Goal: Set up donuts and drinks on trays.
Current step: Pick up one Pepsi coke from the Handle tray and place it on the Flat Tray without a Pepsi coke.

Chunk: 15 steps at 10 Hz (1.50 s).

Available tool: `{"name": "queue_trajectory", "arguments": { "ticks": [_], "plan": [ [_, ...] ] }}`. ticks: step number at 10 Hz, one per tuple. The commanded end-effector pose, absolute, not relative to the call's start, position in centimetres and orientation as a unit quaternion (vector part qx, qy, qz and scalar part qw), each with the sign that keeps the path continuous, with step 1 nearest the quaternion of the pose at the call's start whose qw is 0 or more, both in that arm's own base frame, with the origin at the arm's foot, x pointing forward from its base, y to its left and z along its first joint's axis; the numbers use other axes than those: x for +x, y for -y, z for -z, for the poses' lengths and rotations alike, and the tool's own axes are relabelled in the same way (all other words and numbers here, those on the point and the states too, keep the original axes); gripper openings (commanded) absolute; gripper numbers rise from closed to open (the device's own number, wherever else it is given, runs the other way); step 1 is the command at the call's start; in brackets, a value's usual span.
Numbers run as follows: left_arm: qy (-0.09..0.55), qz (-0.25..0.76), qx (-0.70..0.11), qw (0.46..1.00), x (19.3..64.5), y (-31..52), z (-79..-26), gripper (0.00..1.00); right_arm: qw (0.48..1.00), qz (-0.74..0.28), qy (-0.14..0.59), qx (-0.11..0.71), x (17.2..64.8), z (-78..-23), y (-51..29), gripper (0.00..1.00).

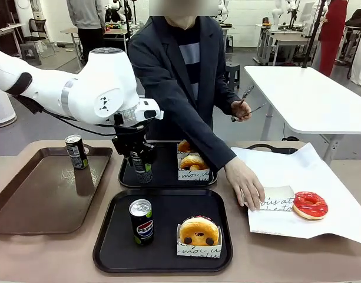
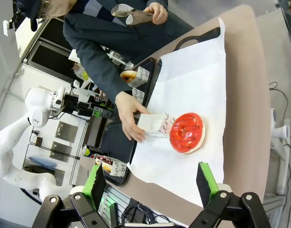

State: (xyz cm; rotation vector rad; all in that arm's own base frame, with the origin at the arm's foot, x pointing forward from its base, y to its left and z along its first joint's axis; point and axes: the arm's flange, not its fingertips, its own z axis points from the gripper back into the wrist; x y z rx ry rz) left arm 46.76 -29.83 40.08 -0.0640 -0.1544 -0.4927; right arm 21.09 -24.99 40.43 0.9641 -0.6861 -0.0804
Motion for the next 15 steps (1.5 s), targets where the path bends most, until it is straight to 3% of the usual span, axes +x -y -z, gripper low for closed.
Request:
{"name": "queue_trajectory", "arguments": {
  "ticks": [1,4,6,9,15],
  "plan": [
    [0.105,0.23,-0.008,0.968,47.3,29.7,-39.9,0.59,0.819,0.034,0.34,0.461,21.4,-40.3,25.0,1.0],
    [0.089,0.234,-0.018,0.968,46.5,28.4,-40.8,0.59,0.819,0.034,0.34,0.461,21.4,-40.3,25.0,1.0],
    [0.02,0.263,-0.006,0.964,41.7,25.1,-45.3,0.59,0.819,0.034,0.34,0.461,21.4,-40.3,25.0,1.0],
    [0.014,0.288,0.007,0.957,35.4,19.3,-48.4,0.59,0.819,0.034,0.34,0.461,21.4,-40.3,25.0,1.0],
    [0.01,0.277,0.005,0.961,34.2,18.4,-48.5,0.59,0.819,0.034,0.34,0.461,21.4,-40.3,25.0,1.0]
  ]
}}
